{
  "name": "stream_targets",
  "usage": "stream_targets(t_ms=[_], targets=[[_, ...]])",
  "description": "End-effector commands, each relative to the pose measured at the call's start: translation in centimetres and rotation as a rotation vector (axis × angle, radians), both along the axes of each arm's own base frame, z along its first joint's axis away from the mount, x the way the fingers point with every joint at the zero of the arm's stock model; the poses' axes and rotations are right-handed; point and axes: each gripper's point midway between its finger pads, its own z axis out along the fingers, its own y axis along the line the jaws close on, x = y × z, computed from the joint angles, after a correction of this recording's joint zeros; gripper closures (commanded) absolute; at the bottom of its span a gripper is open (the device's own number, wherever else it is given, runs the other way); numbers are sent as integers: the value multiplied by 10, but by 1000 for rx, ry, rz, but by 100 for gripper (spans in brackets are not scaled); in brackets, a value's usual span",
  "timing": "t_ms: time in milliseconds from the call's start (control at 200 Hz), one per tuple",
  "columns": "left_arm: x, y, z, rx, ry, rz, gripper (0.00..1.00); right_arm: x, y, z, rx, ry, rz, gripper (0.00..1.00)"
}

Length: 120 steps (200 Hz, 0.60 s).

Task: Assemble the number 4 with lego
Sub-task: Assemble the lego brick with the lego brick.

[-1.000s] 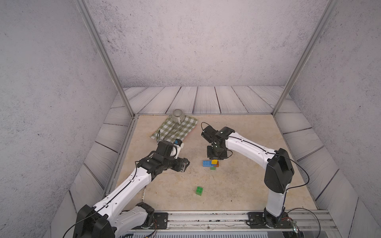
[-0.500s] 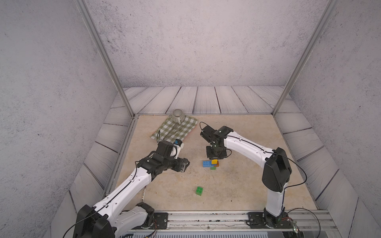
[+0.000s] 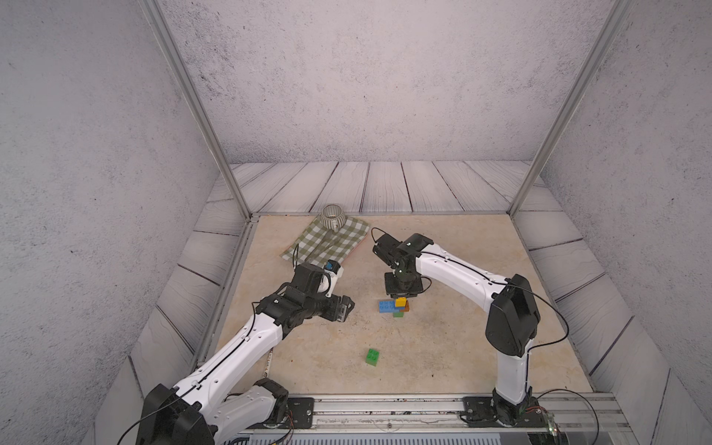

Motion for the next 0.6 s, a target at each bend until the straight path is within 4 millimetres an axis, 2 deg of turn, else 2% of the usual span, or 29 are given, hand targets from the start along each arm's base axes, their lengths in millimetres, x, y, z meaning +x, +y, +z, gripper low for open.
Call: stream_targets(t_ms=[0, 595], targets=[[-1, 6, 0, 1, -3, 18, 16, -9, -14, -29, -112, 79, -3, 73], [-2, 7, 1, 2, -8, 22, 16, -3, -10, -15, -84, 49, -16, 56]])
